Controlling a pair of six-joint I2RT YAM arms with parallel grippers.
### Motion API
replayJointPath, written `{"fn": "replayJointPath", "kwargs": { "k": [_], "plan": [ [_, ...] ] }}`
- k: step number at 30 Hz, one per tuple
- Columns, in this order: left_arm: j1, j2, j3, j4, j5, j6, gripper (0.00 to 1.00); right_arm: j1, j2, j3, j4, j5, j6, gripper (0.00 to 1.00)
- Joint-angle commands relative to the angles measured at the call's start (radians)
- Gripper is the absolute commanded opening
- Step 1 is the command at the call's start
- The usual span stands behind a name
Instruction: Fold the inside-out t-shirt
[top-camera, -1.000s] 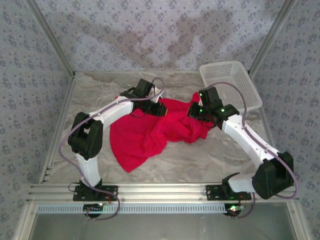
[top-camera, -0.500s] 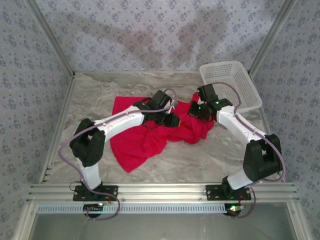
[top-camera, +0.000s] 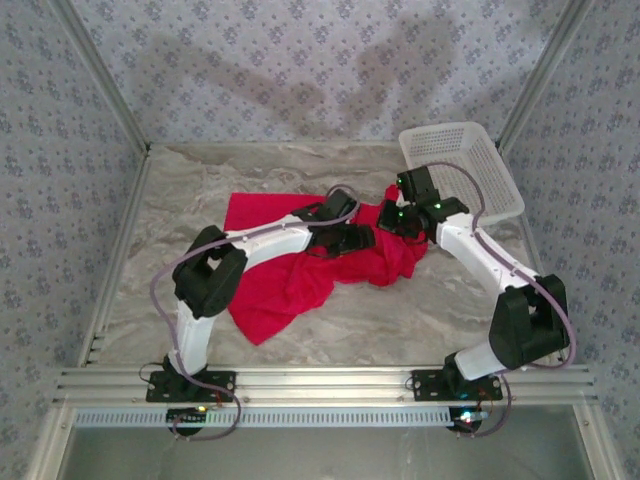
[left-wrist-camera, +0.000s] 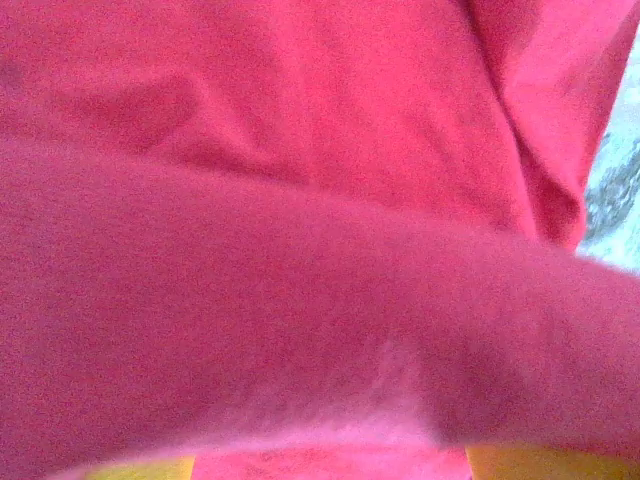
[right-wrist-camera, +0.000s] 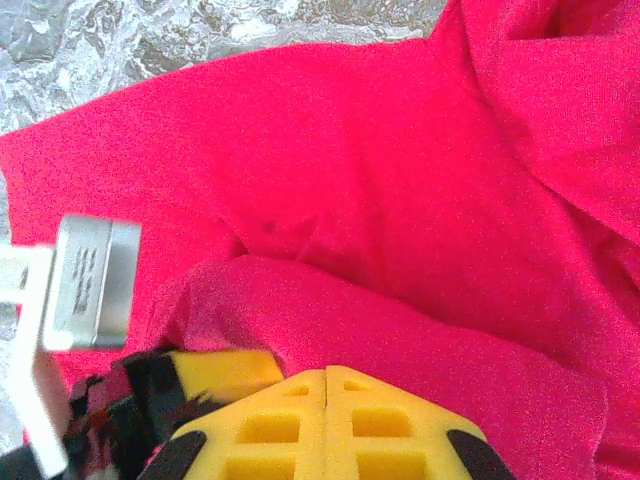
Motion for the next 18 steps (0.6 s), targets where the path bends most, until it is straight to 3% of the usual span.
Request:
{"fn": "replayJointPath", "kwargs": {
  "k": [1,5,6,13,18],
  "plan": [
    [0.008,0.050,0.058,-0.021,-0.040,-0.030,0.47,0.006,-0.023,-0.015,0.008,-0.008,0.001,0.00],
    [0.011,0.014,0.051,-0.040,-0.034,-0.007,0.06,-0.015,-0.010,-0.033,-0.016,0.028,-0.010,0.00],
    [0.010,-0.007,0.048,-0.052,-0.038,0.003,0.00,-0.032,-0.002,-0.041,-0.012,0.036,-0.008,0.00],
    [-0.038,-0.205,-0.065,-0.024,-0.035,0.182,0.00,-0.173,0.121,-0.006,0.022,0.055,-0.028,0.00],
    [-0.053,-0.369,-0.368,0.170,0.019,0.180,0.00,-0.194,0.237,0.079,0.005,0.046,-0.041,0.00]
  ]
}}
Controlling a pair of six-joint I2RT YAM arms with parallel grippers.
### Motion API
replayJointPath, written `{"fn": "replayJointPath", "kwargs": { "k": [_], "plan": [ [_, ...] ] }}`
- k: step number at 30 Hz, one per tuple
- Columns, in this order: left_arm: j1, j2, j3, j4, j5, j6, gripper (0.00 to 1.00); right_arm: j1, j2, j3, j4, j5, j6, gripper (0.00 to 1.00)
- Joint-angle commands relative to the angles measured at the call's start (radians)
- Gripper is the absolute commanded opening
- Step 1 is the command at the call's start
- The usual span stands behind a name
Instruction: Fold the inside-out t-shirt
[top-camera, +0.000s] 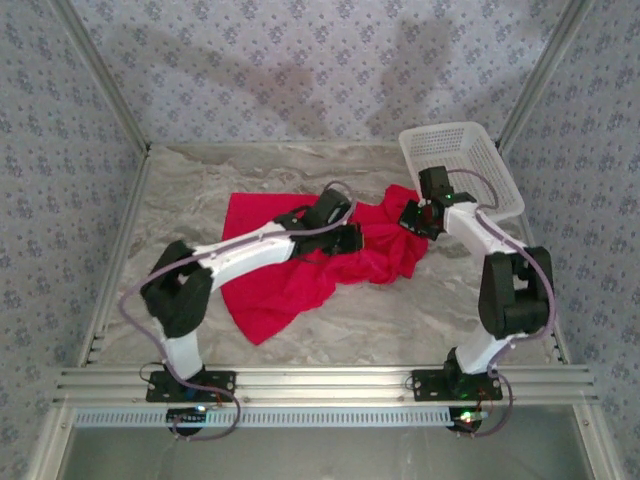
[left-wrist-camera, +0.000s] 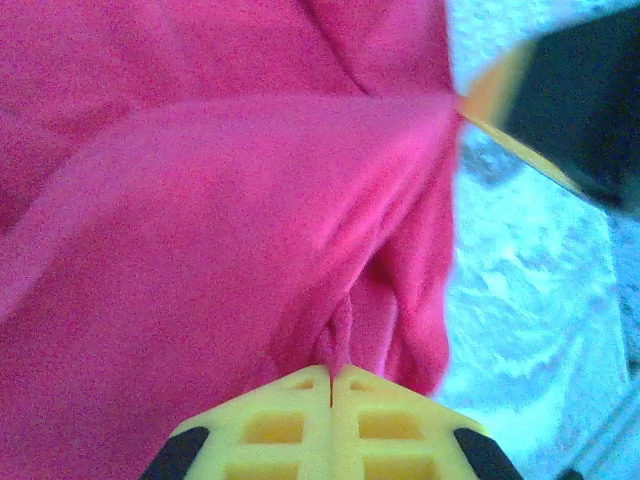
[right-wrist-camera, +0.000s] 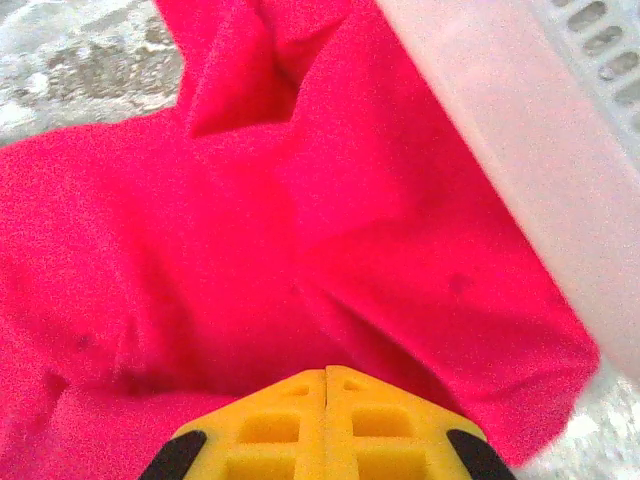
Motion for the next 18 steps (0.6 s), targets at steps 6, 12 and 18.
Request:
{"fn": "replayJointPath", "kwargs": {
  "k": [6,12,18],
  "plan": [
    [-0.088,-0.181,-0.415,0.257,-0.026,0.034,0.00,0.015,0.085,0.114,-0.029,0.008,-0.018,0.00],
    [-0.137,-0.097,-0.408,0.247,-0.056,0.058,0.11,0.053,0.080,0.158,-0.061,-0.048,-0.028,0.00],
    [-0.134,-0.119,-0.244,0.079,-0.103,0.124,0.19,0.092,-0.054,0.111,-0.160,-0.097,-0.068,0.22]
  ]
}}
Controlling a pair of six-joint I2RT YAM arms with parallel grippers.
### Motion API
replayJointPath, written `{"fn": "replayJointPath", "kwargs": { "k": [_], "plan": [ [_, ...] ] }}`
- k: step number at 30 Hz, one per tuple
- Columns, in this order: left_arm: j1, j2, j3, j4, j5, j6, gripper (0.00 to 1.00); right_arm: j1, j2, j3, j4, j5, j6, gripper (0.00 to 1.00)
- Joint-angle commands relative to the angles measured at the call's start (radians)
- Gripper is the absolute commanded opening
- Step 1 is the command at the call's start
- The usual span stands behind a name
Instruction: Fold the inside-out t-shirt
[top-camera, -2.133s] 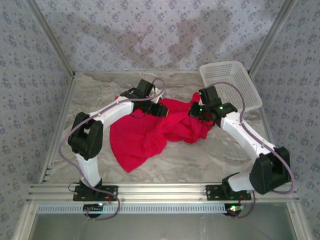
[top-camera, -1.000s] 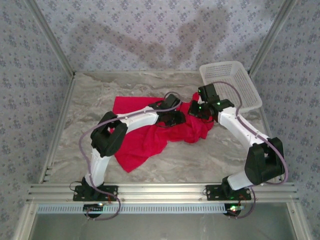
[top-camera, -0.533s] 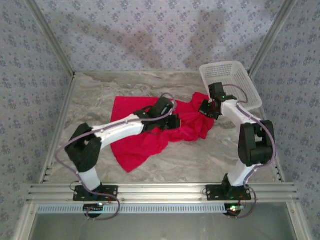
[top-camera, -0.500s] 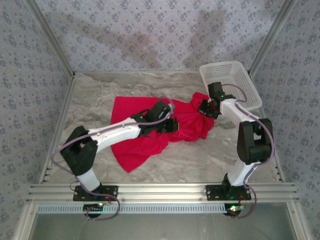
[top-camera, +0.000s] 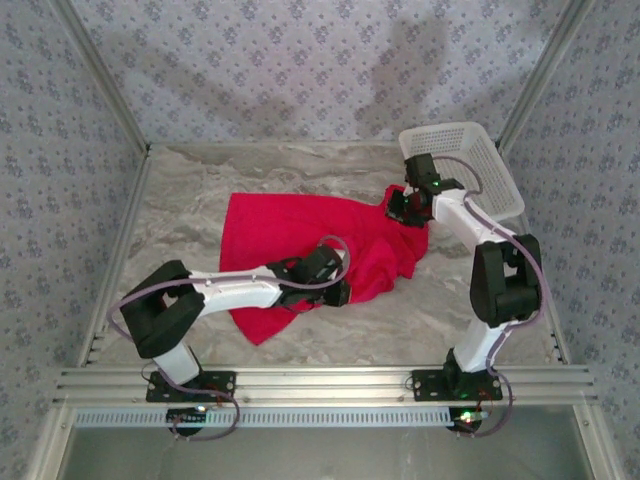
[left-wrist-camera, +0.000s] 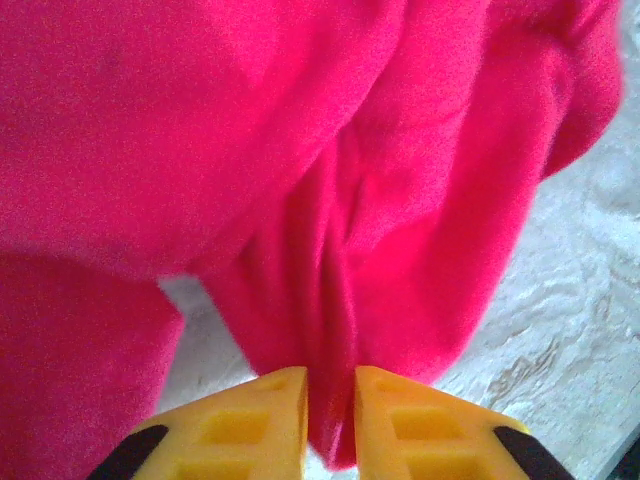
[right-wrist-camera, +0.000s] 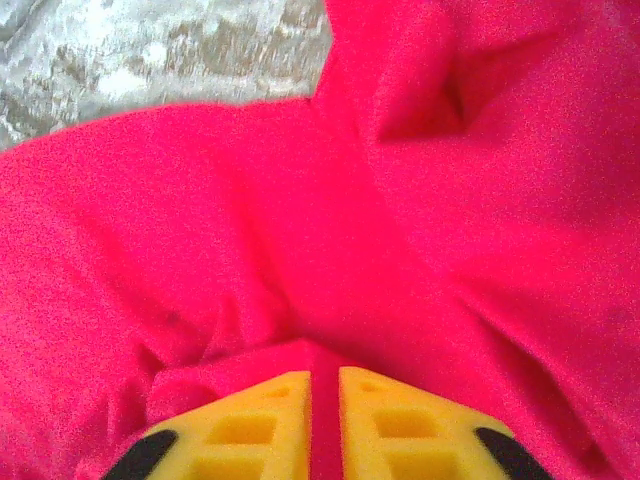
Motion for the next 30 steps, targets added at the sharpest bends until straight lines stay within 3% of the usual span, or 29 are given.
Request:
{"fn": "replayJointPath", "kwargs": {
  "k": [1,7,15,17,20,21,24,30],
  "plan": [
    [0.005,-0.020,0.125,-0.081,-0.035,0.055,0.21,0.034,-0.148,-0.055,-0.095,-0.033,-0.032,0.25],
    [0.048,-0.051,0.151,-0.173,-0.079,-0.002,0.26,0.129,-0.284,-0.252,-0.048,-0.090,0.048,0.33],
    [0.154,-0.122,0.080,-0.214,-0.093,-0.074,0.26,0.245,-0.196,-0.304,0.086,-0.061,0.178,0.39],
    [0.158,-0.120,0.087,-0.212,-0.092,-0.070,0.29,0.246,-0.155,-0.301,0.109,-0.046,0.179,0.33],
    [0.157,-0.089,0.125,-0.207,-0.058,-0.060,0.37,0.236,-0.114,-0.283,0.100,-0.032,0.148,0.04],
    [0.156,-0.074,0.138,-0.197,-0.034,-0.052,0.41,0.234,-0.117,-0.282,0.086,-0.031,0.135,0.00],
    [0.147,-0.026,0.180,-0.181,0.020,-0.017,0.49,0.234,-0.184,-0.320,0.075,-0.029,0.108,0.00],
    [0.114,0.076,0.266,-0.162,0.096,0.065,0.55,0.228,-0.346,-0.451,0.102,-0.028,0.101,0.00]
  ]
}}
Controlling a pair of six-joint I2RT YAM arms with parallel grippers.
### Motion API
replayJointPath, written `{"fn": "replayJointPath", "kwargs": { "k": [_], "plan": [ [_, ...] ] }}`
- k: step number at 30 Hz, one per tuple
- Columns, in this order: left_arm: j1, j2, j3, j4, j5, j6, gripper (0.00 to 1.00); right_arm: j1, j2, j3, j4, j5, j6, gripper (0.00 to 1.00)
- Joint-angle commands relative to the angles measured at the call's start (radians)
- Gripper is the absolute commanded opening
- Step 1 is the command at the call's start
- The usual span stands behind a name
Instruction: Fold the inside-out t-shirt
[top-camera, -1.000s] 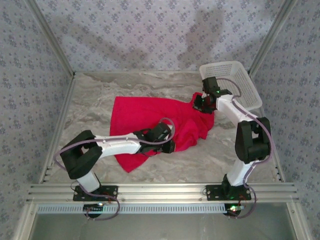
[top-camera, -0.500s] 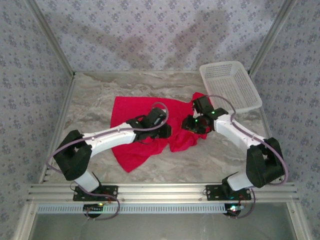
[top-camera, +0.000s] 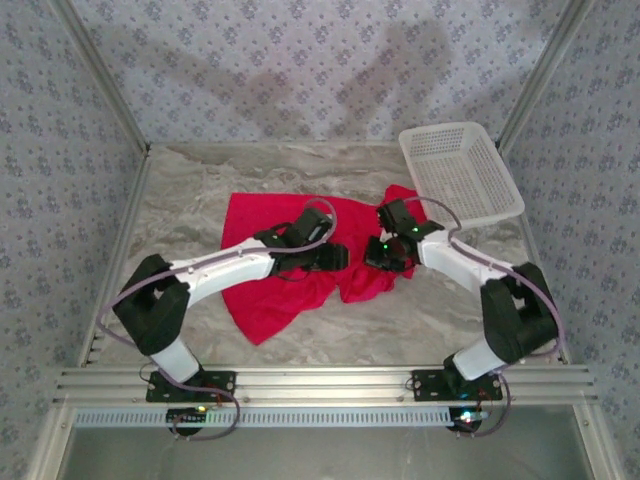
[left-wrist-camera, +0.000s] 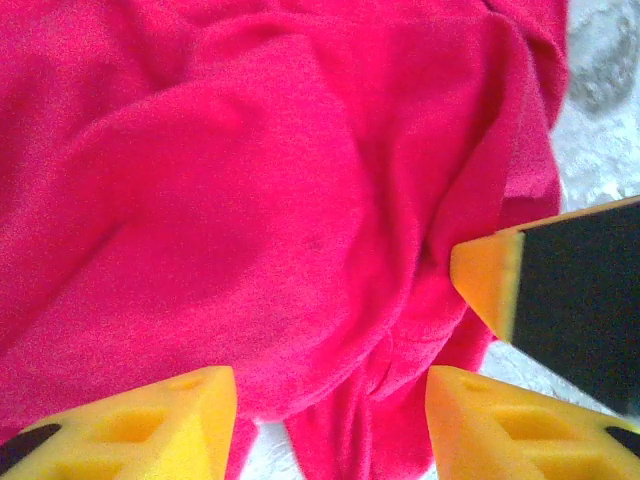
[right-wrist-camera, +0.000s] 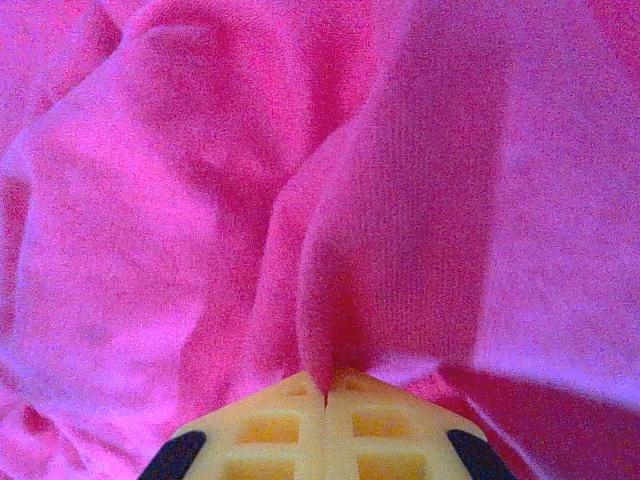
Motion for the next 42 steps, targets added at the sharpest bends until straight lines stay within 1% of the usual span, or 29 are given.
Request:
{"fn": "replayJointPath", "kwargs": {
  "k": [1,5,7,8,9,12,16,18,24,28,29,31,32,33,35,39,42],
  "plan": [
    [-0.026,0.066,0.073,0.010,0.072,0.078,0.55,-0.008,-0.079,-0.064,-0.002,0.008,-0.013,0.00],
    [-0.037,0.161,0.141,-0.016,0.087,0.123,0.56,-0.008,-0.109,-0.098,0.006,-0.005,0.002,0.00],
    [-0.036,0.210,0.176,-0.054,0.062,0.148,0.56,-0.008,-0.124,-0.107,-0.001,-0.002,0.005,0.00],
    [-0.035,0.227,0.193,-0.076,0.047,0.162,0.54,-0.009,-0.132,-0.111,-0.008,0.000,0.006,0.00],
    [-0.032,0.245,0.207,-0.096,0.032,0.172,0.51,-0.008,-0.148,-0.119,-0.017,0.006,0.008,0.00],
    [-0.005,0.270,0.225,-0.135,0.019,0.183,0.32,-0.009,-0.209,-0.160,-0.045,0.035,0.011,0.00],
    [0.047,0.224,0.208,-0.148,0.004,0.186,0.08,-0.013,-0.284,-0.256,-0.050,0.053,0.028,0.00],
    [0.068,0.191,0.201,-0.145,0.001,0.183,0.00,-0.014,-0.298,-0.298,-0.045,0.058,0.041,0.00],
    [0.088,0.144,0.197,-0.132,0.011,0.172,0.00,-0.007,-0.318,-0.391,-0.015,0.092,0.102,0.00],
    [0.084,0.134,0.169,-0.091,0.056,0.139,0.00,0.020,-0.338,-0.359,-0.058,0.113,0.103,0.00],
    [0.083,0.133,0.160,-0.082,0.063,0.130,0.00,0.025,-0.349,-0.336,-0.077,0.118,0.100,0.04],
    [0.079,0.131,0.145,-0.062,0.081,0.115,0.00,0.040,-0.368,-0.284,-0.115,0.130,0.097,0.17],
    [0.076,0.131,0.141,-0.058,0.084,0.112,0.00,0.053,-0.377,-0.253,-0.131,0.139,0.097,0.21],
    [0.072,0.131,0.140,-0.059,0.084,0.112,0.00,0.066,-0.382,-0.231,-0.131,0.144,0.098,0.22],
    [0.069,0.130,0.134,-0.061,0.082,0.113,0.00,0.093,-0.376,-0.189,-0.157,0.150,0.101,0.21],
    [0.068,0.121,0.126,-0.062,0.074,0.111,0.00,0.137,-0.295,-0.121,-0.128,0.134,0.104,0.12],
    [0.070,0.120,0.125,-0.065,0.073,0.113,0.00,0.171,-0.202,-0.078,-0.067,0.124,0.108,0.12]
  ]
}}
